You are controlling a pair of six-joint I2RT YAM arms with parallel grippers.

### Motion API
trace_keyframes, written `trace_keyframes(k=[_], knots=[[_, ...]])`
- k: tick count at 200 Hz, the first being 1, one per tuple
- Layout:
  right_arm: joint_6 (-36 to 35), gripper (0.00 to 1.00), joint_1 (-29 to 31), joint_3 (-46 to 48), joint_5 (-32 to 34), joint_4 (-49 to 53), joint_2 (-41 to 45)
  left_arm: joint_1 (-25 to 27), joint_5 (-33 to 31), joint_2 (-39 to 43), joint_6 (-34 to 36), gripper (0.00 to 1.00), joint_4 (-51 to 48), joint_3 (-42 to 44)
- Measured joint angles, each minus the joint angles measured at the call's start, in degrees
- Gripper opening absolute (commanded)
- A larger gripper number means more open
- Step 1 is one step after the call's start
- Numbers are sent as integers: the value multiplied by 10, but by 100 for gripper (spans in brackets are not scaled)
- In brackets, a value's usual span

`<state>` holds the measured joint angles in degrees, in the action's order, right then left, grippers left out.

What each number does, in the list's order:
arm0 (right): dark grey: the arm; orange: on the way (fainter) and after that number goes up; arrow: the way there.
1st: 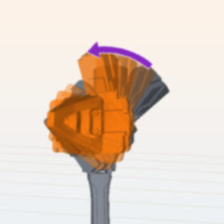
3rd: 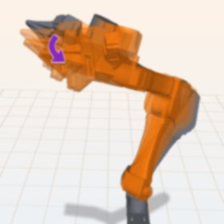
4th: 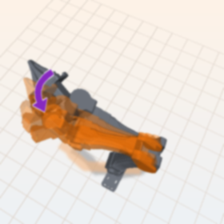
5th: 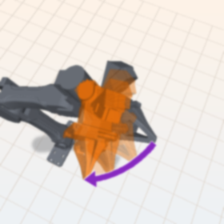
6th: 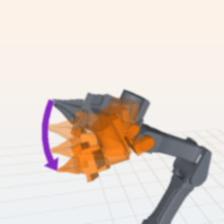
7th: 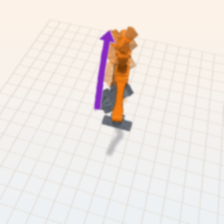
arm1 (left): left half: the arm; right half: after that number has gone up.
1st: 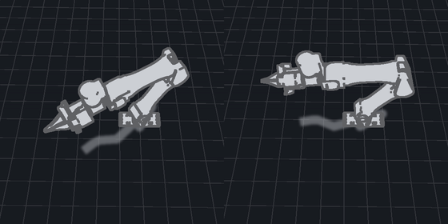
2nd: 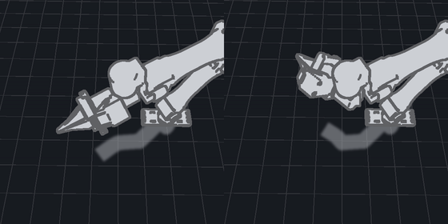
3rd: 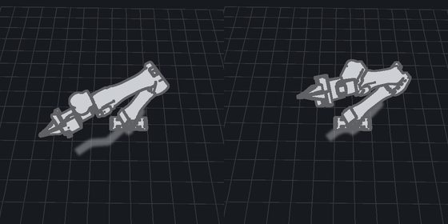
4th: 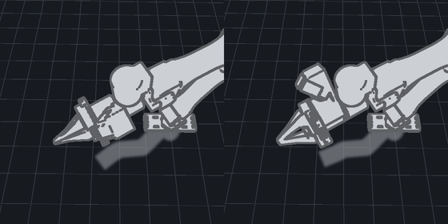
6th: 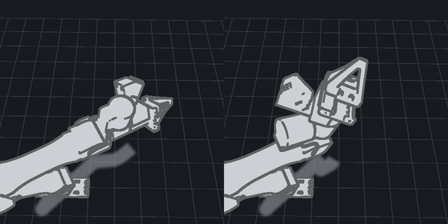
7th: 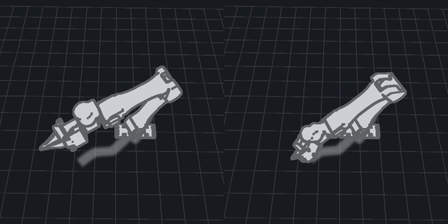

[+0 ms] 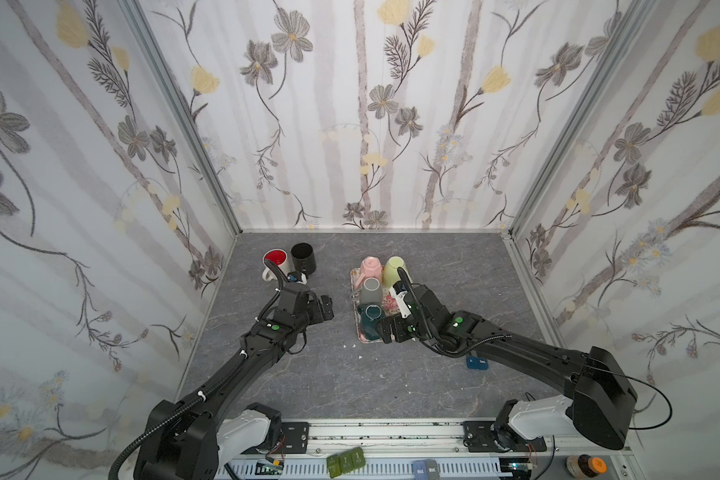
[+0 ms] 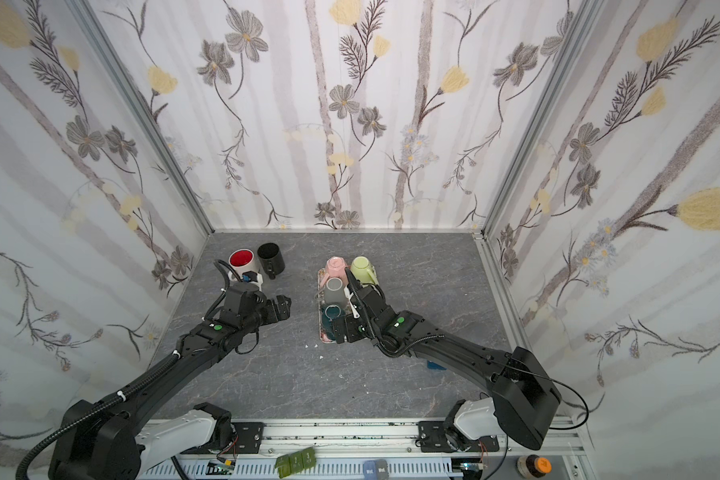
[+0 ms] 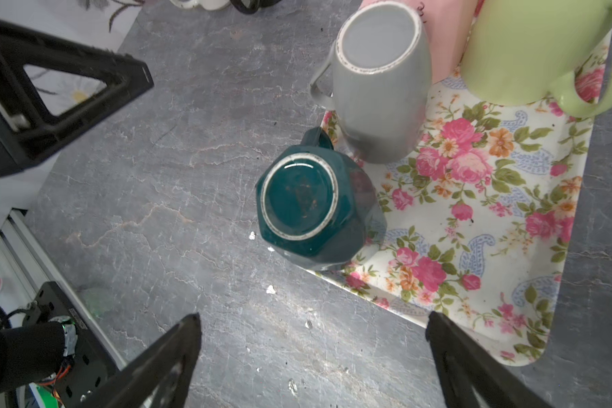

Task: Turn the mug right side up
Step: 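Lower the right gripper toward the light-green mug on the tray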

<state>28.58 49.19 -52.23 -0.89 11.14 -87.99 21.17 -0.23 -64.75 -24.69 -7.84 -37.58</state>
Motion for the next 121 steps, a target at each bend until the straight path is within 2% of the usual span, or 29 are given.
trace_keyframes(k=[32, 79, 93, 110, 121], knots=[[11, 99, -13, 0, 22, -16, -9, 0, 34, -2, -8, 100, 42, 34], [-35, 87, -99, -77, 43, 17, -80, 10, 54, 31, 5, 100, 114, 95], [-60, 82, -112, -111, 48, 33, -102, 13, 60, 46, 7, 100, 132, 116], [-96, 66, -124, -151, 66, 54, -129, 16, 57, 61, 8, 100, 142, 125], [-124, 66, -129, -177, 82, 67, -149, 17, 54, 71, 10, 100, 154, 129]])
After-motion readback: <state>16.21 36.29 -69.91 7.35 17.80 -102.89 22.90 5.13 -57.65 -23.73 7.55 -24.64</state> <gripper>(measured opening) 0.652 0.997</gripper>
